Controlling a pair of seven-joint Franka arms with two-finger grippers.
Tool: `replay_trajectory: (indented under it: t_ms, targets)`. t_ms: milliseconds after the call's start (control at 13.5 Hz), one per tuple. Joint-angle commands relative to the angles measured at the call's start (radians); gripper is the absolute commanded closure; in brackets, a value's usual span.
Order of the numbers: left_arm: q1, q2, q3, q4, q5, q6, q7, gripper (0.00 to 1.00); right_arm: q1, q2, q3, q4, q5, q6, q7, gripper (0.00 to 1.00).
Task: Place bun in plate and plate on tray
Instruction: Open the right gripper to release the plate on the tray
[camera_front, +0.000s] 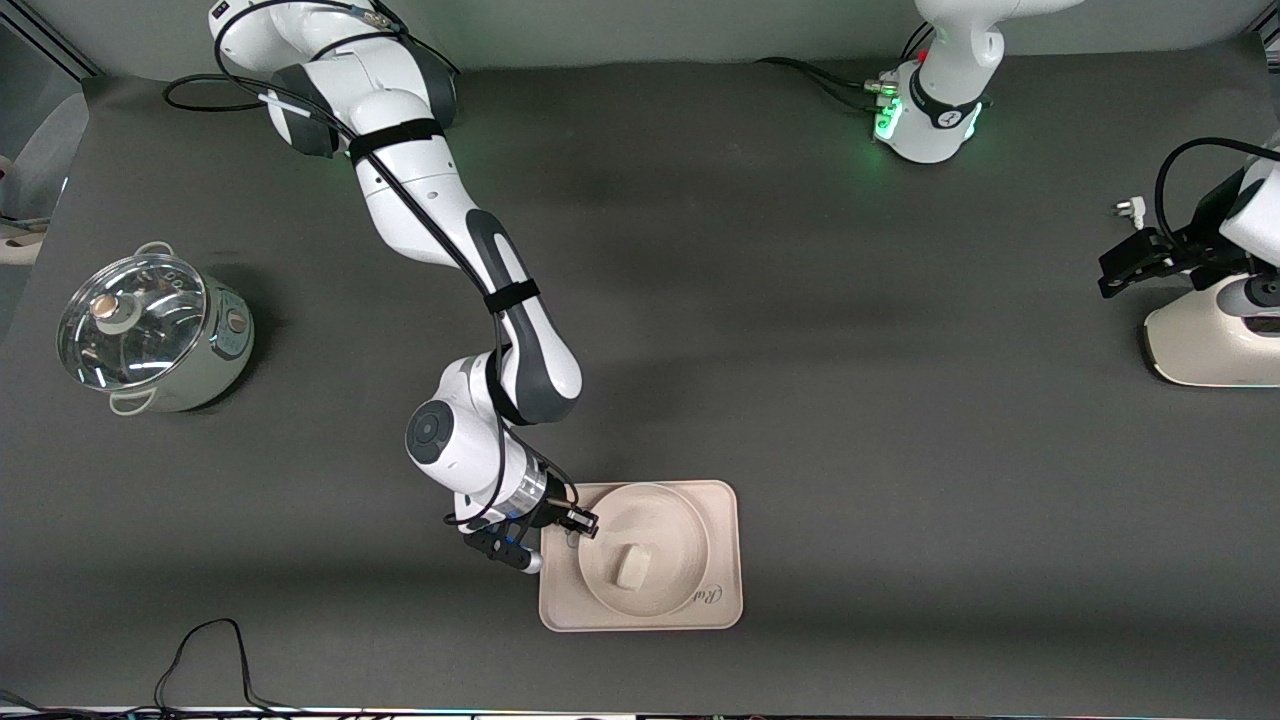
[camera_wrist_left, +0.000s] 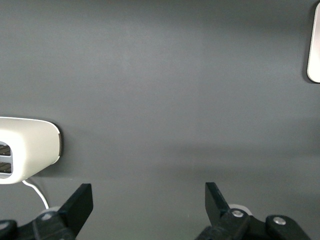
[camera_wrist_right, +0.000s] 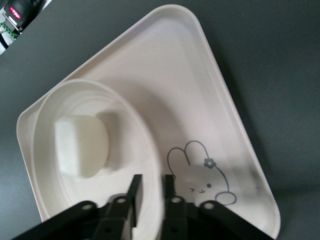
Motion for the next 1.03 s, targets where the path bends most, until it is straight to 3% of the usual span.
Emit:
replay_trajectory:
  t_ms: [0, 222, 591, 812, 960]
  targets:
    - [-0.013, 0.01, 0.012, 0.023, -0.006, -0.019, 0.014, 0.0, -0.006, -0.019, -0.01, 0.029, -0.026, -0.018, 0.014, 0.0]
    - [-0.013, 0.01, 0.012, 0.023, -0.008, -0.019, 0.016, 0.0, -0.036, -0.125, -0.018, -0.004, -0.2, -0.189, 0.013, 0.0]
    - [-0.016, 0.01, 0.011, 0.04, -0.006, -0.015, 0.016, 0.0, -0.049, -0.391, -0.021, -0.056, -0.601, -0.592, -0.102, 0.0]
    - [-0.016, 0.02, 0.011, 0.057, -0.008, -0.008, 0.014, 0.0, -0.047, -0.582, -0.025, -0.18, -0.748, -0.76, -0.22, 0.0]
    - [-0.014, 0.025, 0.012, 0.055, -0.008, -0.011, 0.016, 0.0, -0.047, -0.689, -0.025, -0.249, -0.788, -0.794, -0.226, 0.0]
